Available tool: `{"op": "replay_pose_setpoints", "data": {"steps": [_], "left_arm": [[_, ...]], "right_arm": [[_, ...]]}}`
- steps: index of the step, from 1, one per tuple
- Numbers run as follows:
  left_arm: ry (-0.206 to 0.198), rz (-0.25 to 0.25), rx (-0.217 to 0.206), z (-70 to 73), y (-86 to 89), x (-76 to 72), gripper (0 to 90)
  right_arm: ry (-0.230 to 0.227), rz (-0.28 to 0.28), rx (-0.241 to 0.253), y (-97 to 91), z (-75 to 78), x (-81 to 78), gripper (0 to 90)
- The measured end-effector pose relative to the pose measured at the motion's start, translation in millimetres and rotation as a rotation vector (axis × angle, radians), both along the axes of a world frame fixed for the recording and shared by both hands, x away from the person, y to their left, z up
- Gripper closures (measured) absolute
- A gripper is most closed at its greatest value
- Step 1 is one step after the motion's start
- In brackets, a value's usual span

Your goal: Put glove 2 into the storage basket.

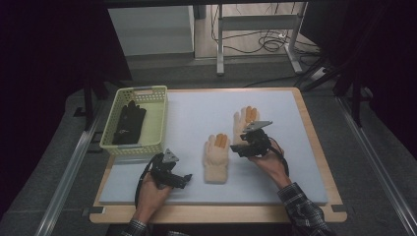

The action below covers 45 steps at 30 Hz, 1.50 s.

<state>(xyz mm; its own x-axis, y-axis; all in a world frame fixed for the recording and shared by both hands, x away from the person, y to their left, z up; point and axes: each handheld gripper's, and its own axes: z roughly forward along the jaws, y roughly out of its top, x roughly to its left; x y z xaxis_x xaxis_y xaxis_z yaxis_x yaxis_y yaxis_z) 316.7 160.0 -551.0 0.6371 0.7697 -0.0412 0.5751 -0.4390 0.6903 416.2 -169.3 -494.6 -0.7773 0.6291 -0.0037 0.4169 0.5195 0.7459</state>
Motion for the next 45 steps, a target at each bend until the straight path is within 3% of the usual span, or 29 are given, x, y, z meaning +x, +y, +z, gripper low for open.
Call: {"op": "replay_pose_setpoints", "data": {"steps": [5,13,15,17,19,25,29,31,35,37,45], "left_arm": [[0.000,0.000,0.000,0.0,0.0,0.0,0.0],[-0.001,0.003,-0.006,-0.3,-0.3,-0.1,0.0],[0.000,0.000,0.000,0.0,0.0,0.0,0.0],[0.000,0.000,0.000,0.0,0.0,0.0,0.0],[0.000,0.000,-0.001,0.0,0.0,0.0,0.0],[0.000,0.000,-0.001,0.0,0.0,0.0,0.0],[0.000,-0.001,0.000,0.0,0.1,0.1,0.0],[0.000,0.000,0.000,0.0,0.1,0.1,0.0],[-0.001,0.003,-0.004,-0.2,-0.2,0.0,0.0],[0.000,0.000,-0.002,-0.1,0.0,0.1,0.0],[0.000,0.000,0.000,-0.1,0.0,0.1,0.0]], "right_arm": [[-0.032,-0.093,0.008,-24.4,5.7,20.3,35.4],[-0.057,-0.148,-0.012,-28.8,5.3,46.4,40.8],[-0.048,-0.161,-0.033,-25.3,-2.7,59.3,40.8],[-0.048,-0.164,-0.045,-24.3,-4.7,61.9,40.7],[-0.056,-0.187,-0.091,-20.5,-14.9,71.7,40.0],[-0.045,-0.197,-0.100,-19.8,-28.5,82.4,39.7],[-0.023,-0.208,-0.080,-19.2,-28.8,81.8,57.4],[-0.023,-0.221,-0.078,-18.7,-28.3,80.5,59.9],[-0.032,-0.224,-0.086,-19.1,-25.1,77.7,61.0],[-0.034,-0.223,-0.050,-23.6,-17.4,74.4,61.0],[-0.029,-0.201,0.003,-29.4,3.3,60.6,60.9]]}}
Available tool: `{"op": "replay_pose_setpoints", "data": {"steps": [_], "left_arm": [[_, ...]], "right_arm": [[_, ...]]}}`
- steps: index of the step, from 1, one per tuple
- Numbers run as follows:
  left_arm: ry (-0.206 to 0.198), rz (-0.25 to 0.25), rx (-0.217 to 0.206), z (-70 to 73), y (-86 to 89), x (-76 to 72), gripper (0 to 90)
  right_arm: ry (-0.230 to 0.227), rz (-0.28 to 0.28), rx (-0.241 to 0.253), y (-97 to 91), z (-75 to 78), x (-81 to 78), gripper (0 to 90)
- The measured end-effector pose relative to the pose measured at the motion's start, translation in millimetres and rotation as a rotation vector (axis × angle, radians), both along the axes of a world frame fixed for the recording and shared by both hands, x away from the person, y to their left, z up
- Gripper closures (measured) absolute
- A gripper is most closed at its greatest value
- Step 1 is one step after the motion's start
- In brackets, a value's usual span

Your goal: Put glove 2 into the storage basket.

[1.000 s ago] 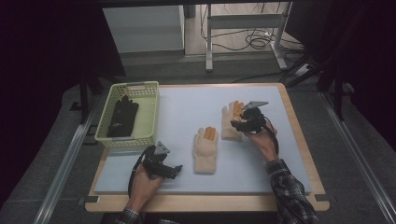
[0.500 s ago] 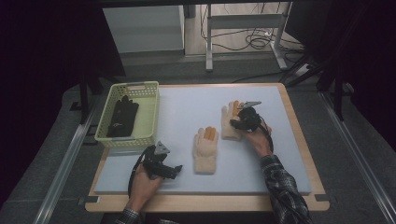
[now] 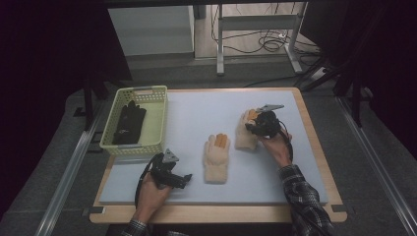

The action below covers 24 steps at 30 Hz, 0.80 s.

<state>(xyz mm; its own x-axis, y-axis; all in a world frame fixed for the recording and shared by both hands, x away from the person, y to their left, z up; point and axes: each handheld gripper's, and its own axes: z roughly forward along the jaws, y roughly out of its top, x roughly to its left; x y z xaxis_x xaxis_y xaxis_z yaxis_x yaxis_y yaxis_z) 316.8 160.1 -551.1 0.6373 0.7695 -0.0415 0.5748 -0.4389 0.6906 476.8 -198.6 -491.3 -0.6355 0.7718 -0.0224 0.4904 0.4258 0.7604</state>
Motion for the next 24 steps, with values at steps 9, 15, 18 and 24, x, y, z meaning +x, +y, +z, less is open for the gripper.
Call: {"op": "replay_pose_setpoints", "data": {"steps": [9,15,18,24], "left_arm": [[0.000,0.000,0.000,0.0,0.0,0.0,0.0],[0.001,0.000,0.000,0.0,0.0,0.0,0.0],[-0.002,0.001,0.000,-0.1,-0.1,0.1,0.0],[-0.002,0.002,-0.001,-0.1,-0.1,0.1,0.0]], "right_arm": [[-0.011,0.040,0.051,-1.4,26.2,-25.7,60.9],[-0.008,0.089,0.100,4.8,41.5,-50.0,60.7],[-0.007,0.111,0.111,9.8,44.6,-60.6,60.7],[0.026,0.178,0.132,30.7,45.5,-87.3,60.6]]}}
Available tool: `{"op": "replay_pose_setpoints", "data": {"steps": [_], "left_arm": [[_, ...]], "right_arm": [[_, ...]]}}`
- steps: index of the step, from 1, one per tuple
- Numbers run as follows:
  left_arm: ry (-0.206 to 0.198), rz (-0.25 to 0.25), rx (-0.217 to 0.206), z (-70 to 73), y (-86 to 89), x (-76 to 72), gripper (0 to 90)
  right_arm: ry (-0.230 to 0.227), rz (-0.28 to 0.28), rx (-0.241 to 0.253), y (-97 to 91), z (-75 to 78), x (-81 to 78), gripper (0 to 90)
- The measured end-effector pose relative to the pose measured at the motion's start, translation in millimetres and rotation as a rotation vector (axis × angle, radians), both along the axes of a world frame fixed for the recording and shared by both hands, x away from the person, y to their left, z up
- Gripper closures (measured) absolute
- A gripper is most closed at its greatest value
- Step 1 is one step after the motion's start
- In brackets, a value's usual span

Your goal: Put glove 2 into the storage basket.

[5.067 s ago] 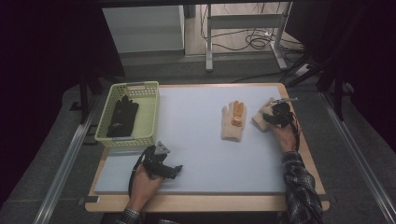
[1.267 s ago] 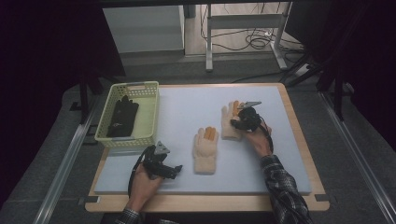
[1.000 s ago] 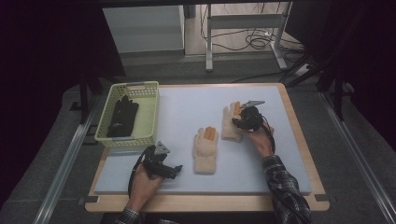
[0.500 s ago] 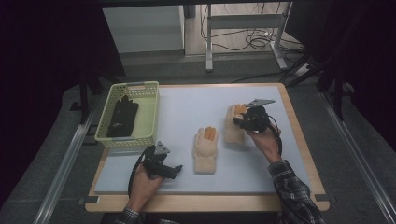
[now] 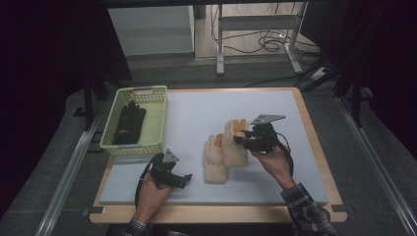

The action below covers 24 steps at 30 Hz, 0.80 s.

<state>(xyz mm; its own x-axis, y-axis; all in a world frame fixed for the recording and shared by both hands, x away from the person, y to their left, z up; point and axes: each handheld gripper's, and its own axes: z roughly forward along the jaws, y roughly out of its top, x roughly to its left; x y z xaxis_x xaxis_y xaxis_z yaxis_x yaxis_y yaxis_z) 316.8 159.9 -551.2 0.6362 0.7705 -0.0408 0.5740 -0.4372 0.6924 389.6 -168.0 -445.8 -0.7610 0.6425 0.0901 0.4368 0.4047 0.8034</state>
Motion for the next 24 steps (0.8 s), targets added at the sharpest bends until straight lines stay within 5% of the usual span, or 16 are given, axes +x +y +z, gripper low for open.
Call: {"op": "replay_pose_setpoints", "data": {"steps": [9,16,24], "left_arm": [[0.000,0.001,-0.001,0.0,-0.1,0.0,0.0],[0.000,-0.001,0.000,0.0,0.1,0.0,0.0],[0.001,-0.002,0.002,0.1,0.2,0.0,0.0]], "right_arm": [[0.028,0.064,0.013,30.7,-4.6,-14.3,60.5],[0.068,0.080,0.005,55.3,-27.7,-15.5,60.4],[0.000,0.037,-0.113,62.4,-59.2,-16.0,53.2]]}}
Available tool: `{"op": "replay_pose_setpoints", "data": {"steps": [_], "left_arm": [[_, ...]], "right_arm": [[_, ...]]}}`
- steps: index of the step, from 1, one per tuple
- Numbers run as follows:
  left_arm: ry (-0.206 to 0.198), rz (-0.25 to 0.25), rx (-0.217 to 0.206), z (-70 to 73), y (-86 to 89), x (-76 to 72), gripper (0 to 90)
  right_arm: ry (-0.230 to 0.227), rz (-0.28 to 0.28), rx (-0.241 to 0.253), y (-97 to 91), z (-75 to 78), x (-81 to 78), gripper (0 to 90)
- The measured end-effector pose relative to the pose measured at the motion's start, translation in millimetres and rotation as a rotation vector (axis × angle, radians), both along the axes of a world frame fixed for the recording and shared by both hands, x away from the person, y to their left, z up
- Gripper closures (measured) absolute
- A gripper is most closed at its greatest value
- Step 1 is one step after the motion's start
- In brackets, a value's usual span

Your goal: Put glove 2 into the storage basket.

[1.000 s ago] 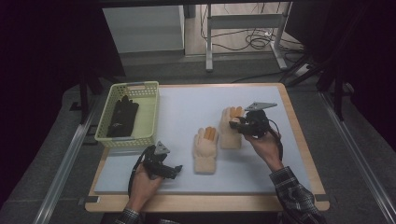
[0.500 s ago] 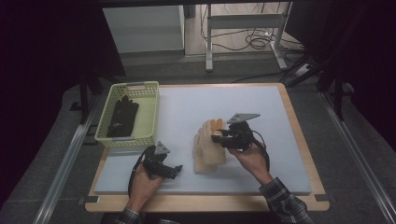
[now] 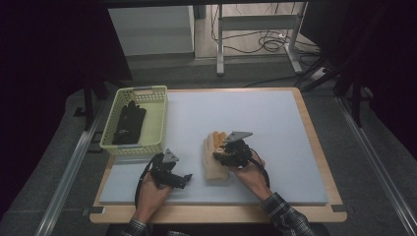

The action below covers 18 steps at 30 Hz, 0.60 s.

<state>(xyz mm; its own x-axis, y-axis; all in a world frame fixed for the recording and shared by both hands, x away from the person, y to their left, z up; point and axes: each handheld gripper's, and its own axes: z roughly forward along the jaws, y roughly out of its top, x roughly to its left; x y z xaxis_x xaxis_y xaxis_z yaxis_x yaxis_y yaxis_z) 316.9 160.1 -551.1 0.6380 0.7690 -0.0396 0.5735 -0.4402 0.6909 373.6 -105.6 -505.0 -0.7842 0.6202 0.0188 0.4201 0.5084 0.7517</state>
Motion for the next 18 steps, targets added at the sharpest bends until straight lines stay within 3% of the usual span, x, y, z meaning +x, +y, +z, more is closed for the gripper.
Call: {"op": "replay_pose_setpoints", "data": {"steps": [3,5,11,15,18], "left_arm": [[0.000,0.000,0.001,0.0,0.0,0.0,0.0],[0.000,0.000,-0.001,0.0,-0.1,0.0,0.0],[-0.001,0.002,-0.002,-0.1,-0.2,0.0,0.0],[0.002,0.001,-0.001,0.1,0.0,0.0,0.0],[0.003,0.001,-0.001,0.2,0.0,0.0,0.0]], "right_arm": [[0.006,0.002,0.006,-3.5,0.2,0.1,41.7],[-0.009,0.012,0.007,-6.2,5.1,0.1,38.7],[-0.037,0.011,0.020,-23.8,21.0,-2.9,38.5],[-0.030,0.008,-0.002,-37.9,18.7,-5.2,46.2],[-0.020,0.030,-0.018,-47.9,10.7,-8.6,59.8]]}}
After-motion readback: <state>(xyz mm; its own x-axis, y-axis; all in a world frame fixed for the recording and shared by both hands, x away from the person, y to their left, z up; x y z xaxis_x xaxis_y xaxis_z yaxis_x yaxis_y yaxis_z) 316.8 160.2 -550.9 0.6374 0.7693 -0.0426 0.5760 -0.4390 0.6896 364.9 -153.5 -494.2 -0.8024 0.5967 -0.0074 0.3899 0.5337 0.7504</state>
